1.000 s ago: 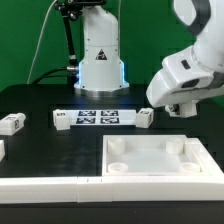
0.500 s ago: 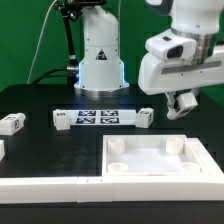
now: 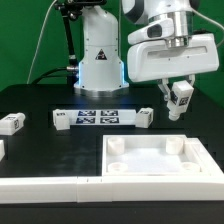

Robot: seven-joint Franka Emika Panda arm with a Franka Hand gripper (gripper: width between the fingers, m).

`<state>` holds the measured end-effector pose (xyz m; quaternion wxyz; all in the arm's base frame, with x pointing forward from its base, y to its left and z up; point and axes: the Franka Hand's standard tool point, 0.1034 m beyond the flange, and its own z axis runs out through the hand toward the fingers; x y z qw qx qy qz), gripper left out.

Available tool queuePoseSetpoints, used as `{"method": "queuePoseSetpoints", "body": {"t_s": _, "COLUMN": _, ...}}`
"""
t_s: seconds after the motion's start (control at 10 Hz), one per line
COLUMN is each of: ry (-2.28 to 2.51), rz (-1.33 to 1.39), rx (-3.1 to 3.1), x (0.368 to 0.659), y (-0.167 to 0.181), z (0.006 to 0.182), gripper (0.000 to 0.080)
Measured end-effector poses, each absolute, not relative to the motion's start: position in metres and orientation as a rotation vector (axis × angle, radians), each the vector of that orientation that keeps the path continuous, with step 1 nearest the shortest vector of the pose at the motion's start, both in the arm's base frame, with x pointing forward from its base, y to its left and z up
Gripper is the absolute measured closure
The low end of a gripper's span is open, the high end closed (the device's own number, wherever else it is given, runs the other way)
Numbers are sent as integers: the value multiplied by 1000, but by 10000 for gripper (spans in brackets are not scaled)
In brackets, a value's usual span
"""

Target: Assemble one leg

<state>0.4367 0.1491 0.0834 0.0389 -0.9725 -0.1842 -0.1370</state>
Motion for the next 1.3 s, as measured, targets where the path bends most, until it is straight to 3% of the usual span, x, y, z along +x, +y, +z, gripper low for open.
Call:
{"method": "queuePoseSetpoints", "body": {"t_s": 0.3, "ry": -575, "rz": -412, "rx": -2983, "x": 437, "y": 149, "z": 83, "gripper": 514}}
{"method": "queuePoseSetpoints", "body": {"t_s": 0.9, "ry": -689, "rz": -458, "rx": -3000, "x": 532, "y": 101, "z": 110, "gripper": 514}}
{"method": "queuePoseSetpoints", "body": {"t_s": 1.3, "ry": -690, "rz": -458, "rx": -2998, "x": 530, "y": 102, "z": 108, "gripper": 514}}
